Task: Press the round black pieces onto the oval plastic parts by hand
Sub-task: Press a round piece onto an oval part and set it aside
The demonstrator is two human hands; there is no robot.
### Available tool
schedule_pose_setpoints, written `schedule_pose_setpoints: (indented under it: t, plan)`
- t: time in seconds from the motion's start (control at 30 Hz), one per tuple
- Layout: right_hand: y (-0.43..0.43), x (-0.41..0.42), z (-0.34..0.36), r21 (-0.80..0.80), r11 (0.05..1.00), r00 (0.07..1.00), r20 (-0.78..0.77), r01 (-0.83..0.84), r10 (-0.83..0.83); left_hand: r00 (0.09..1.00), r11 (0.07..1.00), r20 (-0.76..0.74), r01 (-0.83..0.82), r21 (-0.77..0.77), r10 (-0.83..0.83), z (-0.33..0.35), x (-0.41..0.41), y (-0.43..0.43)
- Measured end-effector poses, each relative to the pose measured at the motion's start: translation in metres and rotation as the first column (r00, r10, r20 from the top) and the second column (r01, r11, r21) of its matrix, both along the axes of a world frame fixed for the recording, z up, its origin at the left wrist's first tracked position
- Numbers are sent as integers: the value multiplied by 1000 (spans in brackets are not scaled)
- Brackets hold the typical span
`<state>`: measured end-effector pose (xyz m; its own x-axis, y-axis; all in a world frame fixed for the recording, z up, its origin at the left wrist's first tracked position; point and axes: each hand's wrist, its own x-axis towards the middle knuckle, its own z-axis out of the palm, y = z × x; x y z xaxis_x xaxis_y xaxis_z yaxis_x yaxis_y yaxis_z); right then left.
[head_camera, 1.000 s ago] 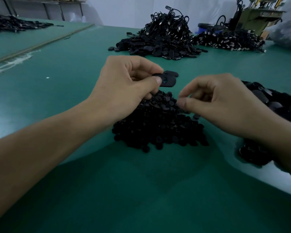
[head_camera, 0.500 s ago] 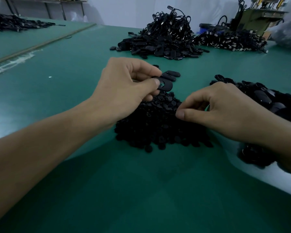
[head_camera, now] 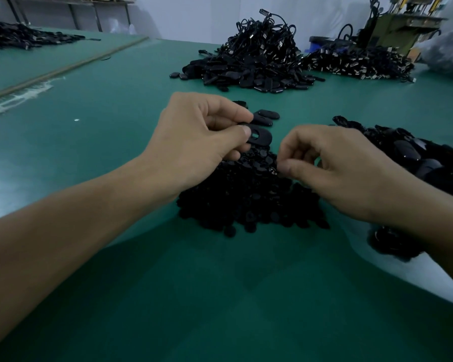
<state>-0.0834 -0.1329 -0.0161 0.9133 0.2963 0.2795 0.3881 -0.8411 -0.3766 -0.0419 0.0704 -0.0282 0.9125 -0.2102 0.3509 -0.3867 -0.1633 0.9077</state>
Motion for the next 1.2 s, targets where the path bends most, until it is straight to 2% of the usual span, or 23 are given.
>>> schedule_pose_setpoints:
  t: [0.2, 0.33, 0.5, 0.97, 1.2]
  plan:
    - [-1, -1, 3, 260, 966, 1000, -2, 8, -7, 1000, 1000, -14, 18, 2, -18, 0, -1, -1]
    - [2, -3, 5, 439, 898, 1000, -25, -1, 14, 999, 999, -26, 34, -17, -34, 0, -3, -2]
    - [3, -3, 5, 571, 821, 996, -77, 11, 40, 998, 998, -42, 47, -38, -49, 0, -5, -4]
    - [7, -7, 10, 480, 877, 997, 81, -30, -10, 994, 994, -64, 87, -68, -92, 3, -13, -10]
    - [11, -8, 8, 424, 905, 989, 121, 27, -87, 994, 994, -58, 87, -60, -91, 3, -15, -13]
